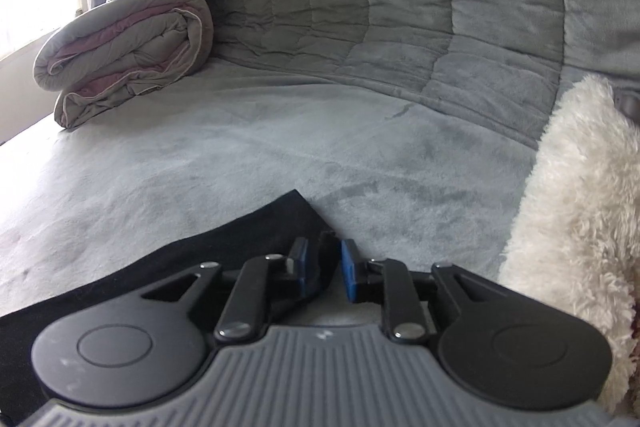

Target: Fold clothes

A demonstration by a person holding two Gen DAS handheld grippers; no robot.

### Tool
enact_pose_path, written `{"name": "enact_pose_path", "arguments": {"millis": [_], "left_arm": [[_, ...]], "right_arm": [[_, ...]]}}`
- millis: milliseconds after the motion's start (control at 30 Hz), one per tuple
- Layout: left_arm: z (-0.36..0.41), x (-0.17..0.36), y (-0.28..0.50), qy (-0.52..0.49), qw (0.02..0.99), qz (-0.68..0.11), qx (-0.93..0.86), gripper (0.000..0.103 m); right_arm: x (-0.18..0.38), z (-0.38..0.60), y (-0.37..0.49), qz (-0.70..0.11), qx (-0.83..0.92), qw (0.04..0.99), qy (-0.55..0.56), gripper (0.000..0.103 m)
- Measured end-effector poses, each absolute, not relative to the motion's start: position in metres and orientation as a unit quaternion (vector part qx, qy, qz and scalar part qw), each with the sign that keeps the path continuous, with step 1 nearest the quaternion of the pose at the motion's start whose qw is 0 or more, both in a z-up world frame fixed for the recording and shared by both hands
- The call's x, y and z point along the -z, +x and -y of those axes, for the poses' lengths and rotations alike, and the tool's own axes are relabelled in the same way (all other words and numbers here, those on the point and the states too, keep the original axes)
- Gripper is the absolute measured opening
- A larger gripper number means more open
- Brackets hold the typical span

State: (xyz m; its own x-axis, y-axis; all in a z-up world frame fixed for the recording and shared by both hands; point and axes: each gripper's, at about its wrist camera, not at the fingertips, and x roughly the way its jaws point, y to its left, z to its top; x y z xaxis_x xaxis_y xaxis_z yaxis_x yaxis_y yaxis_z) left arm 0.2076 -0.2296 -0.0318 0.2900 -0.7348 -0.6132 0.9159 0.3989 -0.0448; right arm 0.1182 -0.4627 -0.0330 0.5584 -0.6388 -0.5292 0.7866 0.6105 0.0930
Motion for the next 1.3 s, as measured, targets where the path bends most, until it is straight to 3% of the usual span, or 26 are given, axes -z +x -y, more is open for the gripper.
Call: {"name": "enact_pose_path", "arguments": {"millis": [33, 67, 467, 867, 1300], "left_arm": [[0.223, 0.029, 0.208, 0.155, 0.793, -0.282, 0.518, 0.046], [0.217, 0.027, 0.209, 0.15, 0.799, -0.281, 0.51, 0.048], [0.116, 0.008, 0.246, 0.136, 0.872, -0.265, 0.388, 0.055], [0.004, -0.008, 0.293, 0.141, 0.909, -0.259, 0.295, 0.055], [-0.098, 0.038, 0.368, 0.14, 0.907, -0.34, 0.207, 0.055]], "right_arm": [[0.029, 0.457, 0.121, -0.224, 0.408, 0.872, 0.15, 0.041], [0.026, 0.451, 0.124, -0.221, 0.4, 0.878, 0.145, 0.042], [0.013, 0.369, 0.173, -0.252, 0.262, 0.928, 0.08, 0.043], [0.006, 0.283, 0.222, -0.281, 0.144, 0.945, 0.087, 0.043], [0.007, 0.202, 0.272, -0.311, 0.014, 0.95, 0.018, 0.043]]}}
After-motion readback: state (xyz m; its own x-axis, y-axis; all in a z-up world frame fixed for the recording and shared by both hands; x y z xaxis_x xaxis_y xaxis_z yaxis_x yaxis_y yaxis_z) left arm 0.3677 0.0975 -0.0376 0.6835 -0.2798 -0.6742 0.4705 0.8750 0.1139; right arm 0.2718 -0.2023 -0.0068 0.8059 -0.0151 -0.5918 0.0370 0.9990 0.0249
